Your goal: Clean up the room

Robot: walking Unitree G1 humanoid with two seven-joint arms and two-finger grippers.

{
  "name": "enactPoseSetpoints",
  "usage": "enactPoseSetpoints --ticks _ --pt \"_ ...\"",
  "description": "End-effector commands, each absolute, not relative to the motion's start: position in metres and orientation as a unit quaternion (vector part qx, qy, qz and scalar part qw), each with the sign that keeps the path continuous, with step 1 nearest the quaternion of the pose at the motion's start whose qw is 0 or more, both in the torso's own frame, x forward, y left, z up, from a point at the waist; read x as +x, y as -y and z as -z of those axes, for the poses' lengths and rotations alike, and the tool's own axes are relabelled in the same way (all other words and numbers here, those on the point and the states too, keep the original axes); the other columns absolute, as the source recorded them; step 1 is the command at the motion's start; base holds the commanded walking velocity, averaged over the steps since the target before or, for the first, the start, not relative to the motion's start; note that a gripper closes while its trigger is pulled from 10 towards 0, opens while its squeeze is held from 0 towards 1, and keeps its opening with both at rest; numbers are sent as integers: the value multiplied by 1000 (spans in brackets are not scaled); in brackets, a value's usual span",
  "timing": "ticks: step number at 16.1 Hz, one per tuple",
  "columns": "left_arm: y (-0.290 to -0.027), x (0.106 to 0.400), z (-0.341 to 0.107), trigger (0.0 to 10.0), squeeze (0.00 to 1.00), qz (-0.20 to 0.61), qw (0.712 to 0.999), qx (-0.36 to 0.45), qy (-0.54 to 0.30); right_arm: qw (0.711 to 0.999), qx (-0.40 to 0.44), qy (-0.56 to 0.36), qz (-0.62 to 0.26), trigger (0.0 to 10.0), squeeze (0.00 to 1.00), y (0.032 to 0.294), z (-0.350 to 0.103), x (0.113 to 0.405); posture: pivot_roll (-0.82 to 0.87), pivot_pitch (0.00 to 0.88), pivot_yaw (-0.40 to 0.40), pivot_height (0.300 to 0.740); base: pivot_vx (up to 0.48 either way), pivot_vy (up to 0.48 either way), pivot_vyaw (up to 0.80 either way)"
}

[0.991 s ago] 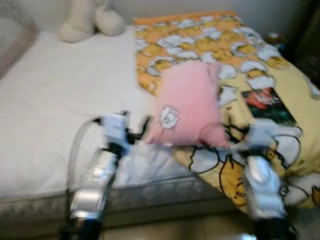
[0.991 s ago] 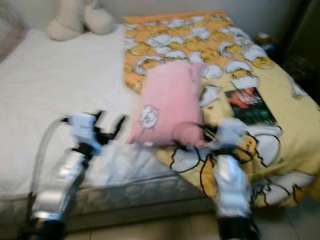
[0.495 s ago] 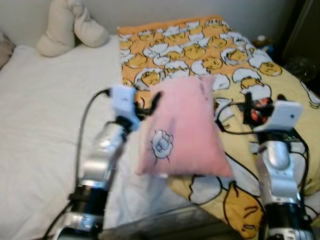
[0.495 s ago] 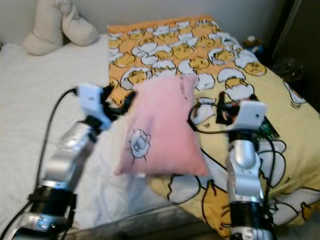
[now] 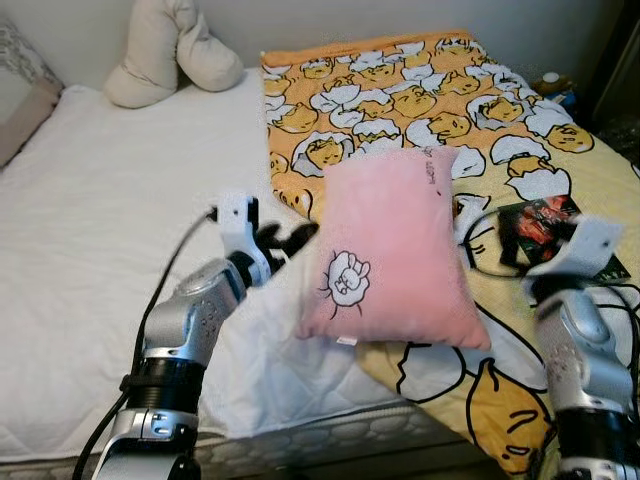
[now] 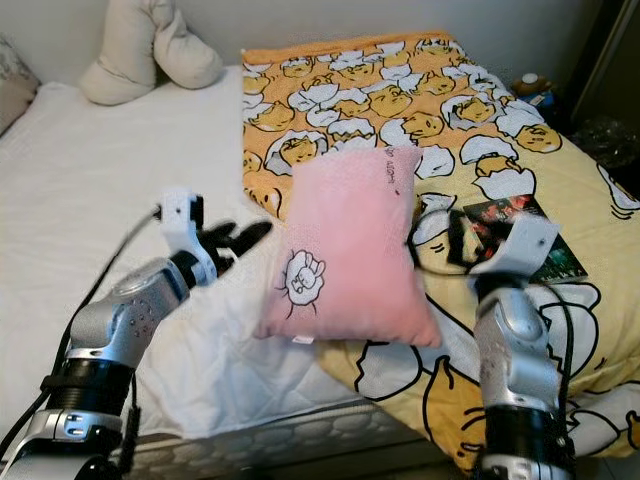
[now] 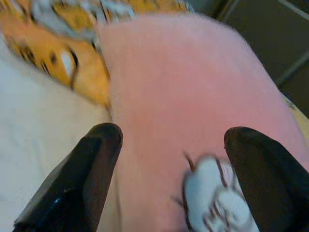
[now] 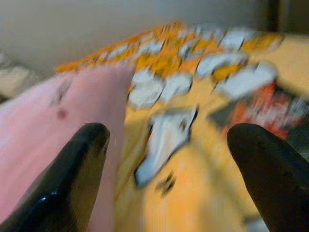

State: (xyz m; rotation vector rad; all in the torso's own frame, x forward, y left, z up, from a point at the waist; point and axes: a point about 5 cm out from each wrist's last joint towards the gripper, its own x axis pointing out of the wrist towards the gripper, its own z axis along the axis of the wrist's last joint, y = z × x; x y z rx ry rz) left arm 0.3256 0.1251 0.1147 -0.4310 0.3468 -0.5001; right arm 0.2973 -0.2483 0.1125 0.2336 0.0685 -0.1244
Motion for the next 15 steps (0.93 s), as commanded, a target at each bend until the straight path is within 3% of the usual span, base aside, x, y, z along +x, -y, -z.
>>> enactPoseSetpoints --ticks 1,6,7,8,12,15 --pt "-127 321 -112 10000 0 251 922 -232 -184 989 139 -34 35 10000 0 240 -117 298 -195 0 118 740 0 0 0" --pt "-120 313 -63 10000 0 237 911 -224 -252 980 191 -59 9 10000 0 228 -113 304 -195 0 97 740 0 0 0" --pt "-120 315 -61 10000 882 229 916 -218 -246 980 191 -61 8 10000 0 227 -112 304 -195 0 97 740 0 0 0" --pt "-121 319 -60 10000 1000 215 925 -207 -237 981 183 -65 5 10000 0 226 -112 303 -201 0 96 740 0 0 0" --pt "-122 331 -78 10000 1000 215 937 -212 -176 988 149 -50 12 10000 0 225 -113 299 -215 0 100 740 0 0 0" --pt "-130 338 -92 10000 1000 207 955 -173 -122 990 136 -34 16 10000 0 225 -115 296 -214 0 105 740 0 0 0"
